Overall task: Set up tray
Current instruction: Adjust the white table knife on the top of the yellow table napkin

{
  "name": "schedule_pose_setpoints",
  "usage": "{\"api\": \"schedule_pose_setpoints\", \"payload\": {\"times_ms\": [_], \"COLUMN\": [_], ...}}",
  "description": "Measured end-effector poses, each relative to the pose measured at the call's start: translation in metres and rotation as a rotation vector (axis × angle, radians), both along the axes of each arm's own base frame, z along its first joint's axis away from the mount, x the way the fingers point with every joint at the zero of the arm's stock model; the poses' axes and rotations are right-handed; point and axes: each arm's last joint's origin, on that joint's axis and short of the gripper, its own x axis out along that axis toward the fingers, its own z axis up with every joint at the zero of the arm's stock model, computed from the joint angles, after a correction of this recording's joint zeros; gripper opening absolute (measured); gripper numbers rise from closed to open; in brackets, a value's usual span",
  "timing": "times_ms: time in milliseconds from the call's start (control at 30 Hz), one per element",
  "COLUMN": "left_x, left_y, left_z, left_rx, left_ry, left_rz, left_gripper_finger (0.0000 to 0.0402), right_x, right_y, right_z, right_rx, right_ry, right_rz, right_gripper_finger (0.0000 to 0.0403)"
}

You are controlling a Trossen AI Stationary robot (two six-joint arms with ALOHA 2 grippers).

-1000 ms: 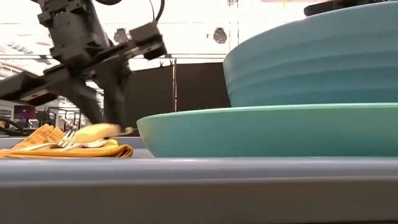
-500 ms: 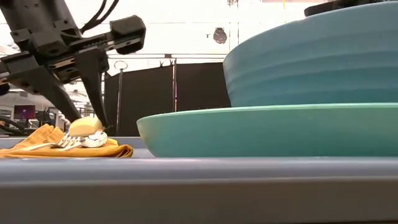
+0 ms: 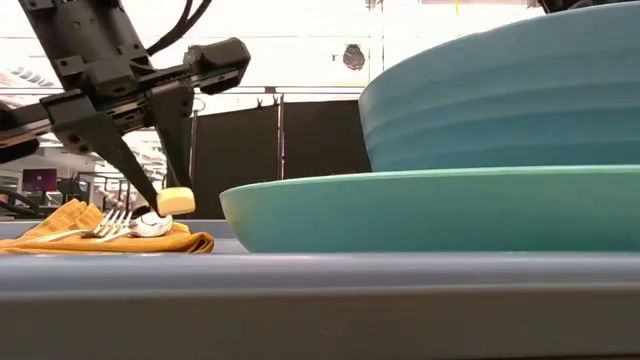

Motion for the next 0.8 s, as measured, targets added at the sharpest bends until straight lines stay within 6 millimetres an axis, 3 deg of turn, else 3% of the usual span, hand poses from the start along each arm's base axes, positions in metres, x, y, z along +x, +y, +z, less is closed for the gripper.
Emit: {"api": "schedule_pose_setpoints", "payload": {"times_ms": [333, 800], "left_x": [-0.002, 0.002], "left_y": [0.008, 0.014], "left_z": [-0.005, -0.004], "left_rx": [-0.044, -0.046], "left_ry": [0.111, 0.107], "left_rz": [-0.011, -0.028], "left_gripper_finger": [0.0060, 0.0060], "right_x": [0.000, 0.000], "right_y": [0.000, 0.000], "right_z": [-0.002, -0.002], "right_rx": [-0.005, -0.008], "right_ry": [0.020, 0.018], "right_rz": [0.000, 0.000], "right_gripper_finger": [0.0000, 0.0000]}}
